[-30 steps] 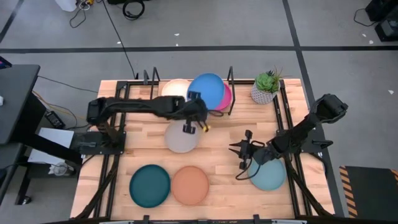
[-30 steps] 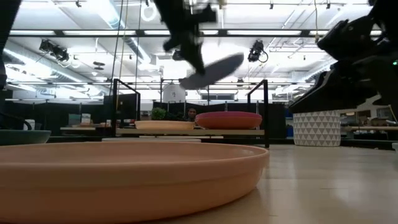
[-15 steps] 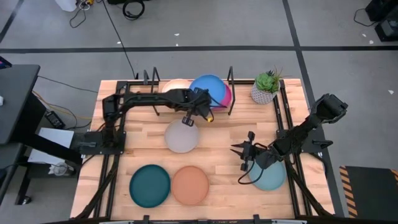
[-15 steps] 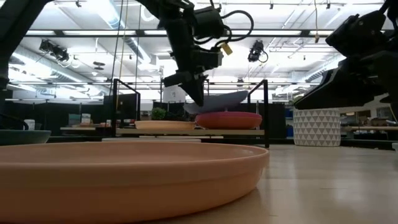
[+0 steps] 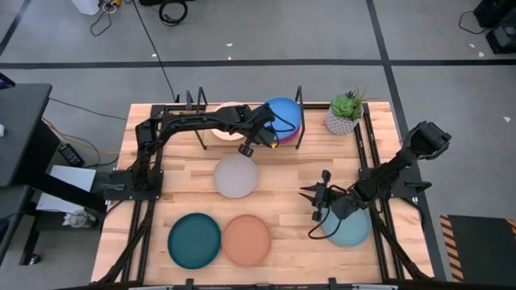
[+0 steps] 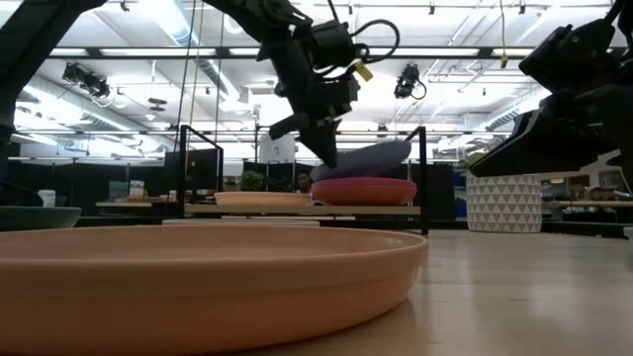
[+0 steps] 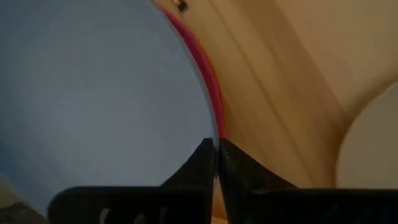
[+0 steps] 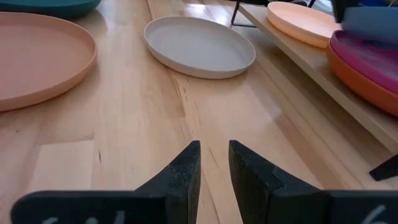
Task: Place and stack plates onto a shelf
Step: Stack the blue plate on top of the pink plate on the shelf, then stack the gray plate on top of the white plate on the shelf
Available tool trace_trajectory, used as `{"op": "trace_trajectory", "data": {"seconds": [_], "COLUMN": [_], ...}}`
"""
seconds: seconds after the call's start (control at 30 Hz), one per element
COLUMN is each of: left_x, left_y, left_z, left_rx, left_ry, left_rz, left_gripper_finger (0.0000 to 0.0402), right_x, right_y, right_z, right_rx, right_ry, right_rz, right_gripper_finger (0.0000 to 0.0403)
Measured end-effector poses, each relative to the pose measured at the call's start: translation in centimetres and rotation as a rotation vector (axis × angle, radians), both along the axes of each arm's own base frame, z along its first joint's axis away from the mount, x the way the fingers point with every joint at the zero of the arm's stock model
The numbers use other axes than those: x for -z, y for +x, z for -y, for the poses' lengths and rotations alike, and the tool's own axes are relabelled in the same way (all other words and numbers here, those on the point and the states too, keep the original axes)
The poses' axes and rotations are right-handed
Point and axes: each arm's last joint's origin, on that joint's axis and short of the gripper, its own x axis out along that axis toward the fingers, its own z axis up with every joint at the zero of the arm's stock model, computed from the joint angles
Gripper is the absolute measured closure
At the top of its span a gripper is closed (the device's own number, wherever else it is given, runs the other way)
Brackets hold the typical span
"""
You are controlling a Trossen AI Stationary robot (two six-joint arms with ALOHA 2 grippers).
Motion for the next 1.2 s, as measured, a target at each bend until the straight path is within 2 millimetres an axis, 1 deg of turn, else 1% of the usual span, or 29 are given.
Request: {"op": "trace_trajectory", "data": {"seconds": [0.13,0.3,0.43,0.5,0.6,0.73,0.83,0.93,1.0,1.07,1.13,1.2], "left_x": [0.1,0.1,-0.5,-0.9,-1.4,-0.8,-0.1,1.5,2.6,3.6,4.1,4.1], "left_y": [0.1,0.2,0.3,0.2,-0.1,-1.1,-1.5,-1.8,-1.7,-1.9,-2.0,-2.0], "left_z": [-0.2,0.0,1.0,2.0,4.0,6.6,8.1,10.0,11.2,12.4,13.4,14.2], "left_rx": [-0.016,-0.051,-0.138,-0.184,-0.283,-0.448,-0.547,-0.627,-0.647,-0.662,-0.684,-0.694], "left_ry": [0.0,-0.009,0.075,0.06,-0.059,-0.301,-0.428,-0.461,-0.472,-0.445,-0.408,-0.39], "left_rz": [0.01,0.025,0.023,0.038,0.054,-0.042,-0.102,-0.138,-0.122,-0.11,-0.091,-0.069], "left_gripper_finger": [0.0362,0.0313,0.0277,0.0272,0.0272,0.0275,0.0276,0.0276,0.0276,0.0276,0.0276,0.0276], "right_x": [0.1,0.1,0.2,0.2,0.2,0.1,-0.1,-0.4,-0.6,-0.6,-0.6,-0.7], "right_y": [-0.1,-0.1,-0.1,-0.1,-0.1,0.0,0.3,0.8,1.0,1.2,1.3,1.5], "right_z": [0.0,0.0,0.0,0.0,0.1,0.3,0.6,1.0,1.3,1.4,1.7,1.9], "right_rx": [0.004,0.002,0.002,0.0,-0.002,0.0,-0.003,0.0,0.003,-0.007,-0.015,-0.012], "right_ry": [0.0,0.002,-0.004,-0.011,-0.035,-0.088,-0.135,-0.165,-0.175,-0.172,-0.17,-0.179], "right_rz": [-0.008,-0.008,-0.014,-0.019,-0.025,-0.032,-0.038,-0.023,-0.02,-0.019,-0.028,-0.026], "right_gripper_finger": [0.0313,0.0313,0.0313,0.0313,0.0313,0.0313,0.0313,0.0313,0.0313,0.0313,0.0313,0.0313]}}
